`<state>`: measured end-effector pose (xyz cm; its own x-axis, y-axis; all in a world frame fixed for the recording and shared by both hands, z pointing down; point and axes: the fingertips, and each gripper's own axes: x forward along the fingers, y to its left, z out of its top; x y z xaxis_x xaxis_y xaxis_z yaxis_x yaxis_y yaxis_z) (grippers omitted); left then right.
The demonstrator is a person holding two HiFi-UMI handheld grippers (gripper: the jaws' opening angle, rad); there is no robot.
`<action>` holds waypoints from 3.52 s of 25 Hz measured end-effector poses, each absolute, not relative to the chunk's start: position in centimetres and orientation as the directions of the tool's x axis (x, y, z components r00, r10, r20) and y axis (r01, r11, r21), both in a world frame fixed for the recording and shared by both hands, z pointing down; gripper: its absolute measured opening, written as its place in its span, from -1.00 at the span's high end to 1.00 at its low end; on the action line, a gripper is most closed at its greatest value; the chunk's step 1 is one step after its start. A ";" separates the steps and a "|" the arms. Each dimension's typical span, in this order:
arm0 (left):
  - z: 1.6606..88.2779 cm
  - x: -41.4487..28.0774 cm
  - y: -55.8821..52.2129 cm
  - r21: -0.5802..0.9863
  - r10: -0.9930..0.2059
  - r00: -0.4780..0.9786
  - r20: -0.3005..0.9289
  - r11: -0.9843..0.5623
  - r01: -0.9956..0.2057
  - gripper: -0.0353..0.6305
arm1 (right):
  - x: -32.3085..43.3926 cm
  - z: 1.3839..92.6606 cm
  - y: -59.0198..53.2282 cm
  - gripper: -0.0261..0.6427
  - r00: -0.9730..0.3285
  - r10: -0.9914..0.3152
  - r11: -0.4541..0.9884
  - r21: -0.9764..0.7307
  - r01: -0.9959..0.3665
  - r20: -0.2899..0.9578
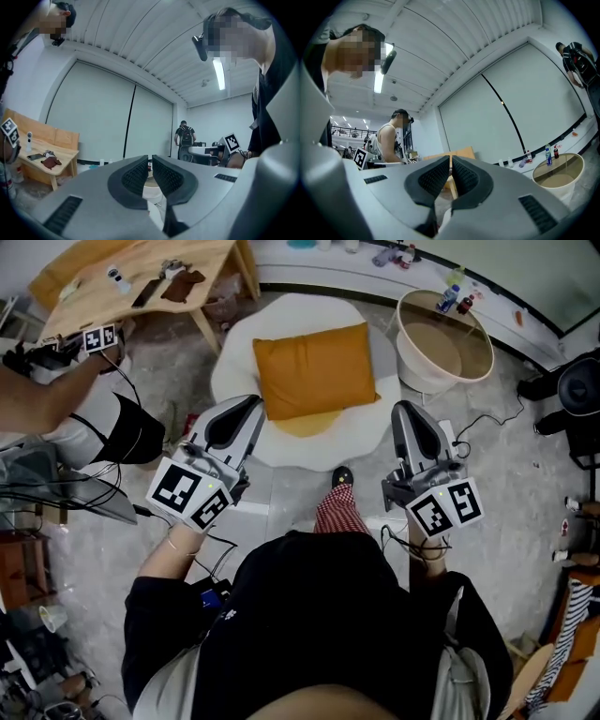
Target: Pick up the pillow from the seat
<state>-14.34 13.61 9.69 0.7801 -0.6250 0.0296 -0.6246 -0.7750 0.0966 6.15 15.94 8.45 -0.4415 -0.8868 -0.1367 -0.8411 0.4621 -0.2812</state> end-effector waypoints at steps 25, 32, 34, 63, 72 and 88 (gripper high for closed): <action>10.2 -9.0 4.5 0.109 -0.700 0.711 0.064 -0.704 -0.702 0.79 | 11.7 9.0 4.6 0.84 -0.537 -0.830 0.556 -0.296 -0.777 -0.150; 9.9 -7.6 1.8 0.113 -0.719 0.690 0.084 -0.681 -0.723 0.79 | 13.1 8.9 1.6 0.84 -0.561 -0.813 0.579 -0.308 -0.755 -0.154; 9.8 -6.9 1.4 0.106 -0.720 0.689 0.085 -0.681 -0.725 0.79 | 13.7 8.9 1.1 0.84 -0.564 -0.811 0.582 -0.307 -0.753 -0.155; 11.9 -5.7 -4.5 0.093 -0.780 0.612 0.132 -0.605 -0.791 0.79 | 15.2 11.3 -6.6 0.83 -0.637 -0.766 0.631 -0.293 -0.718 -0.088; 13.1 -6.0 -6.2 0.073 -0.742 0.652 0.156 -0.650 -0.757 0.79 | 13.8 12.4 -7.5 0.83 -0.611 -0.788 0.601 -0.296 -0.743 -0.066; 17.5 -6.0 -10.3 0.085 -0.719 0.664 0.206 -0.663 -0.744 0.79 | 13.3 17.2 -10.9 0.83 -0.570 -0.821 0.540 -0.267 -0.798 0.044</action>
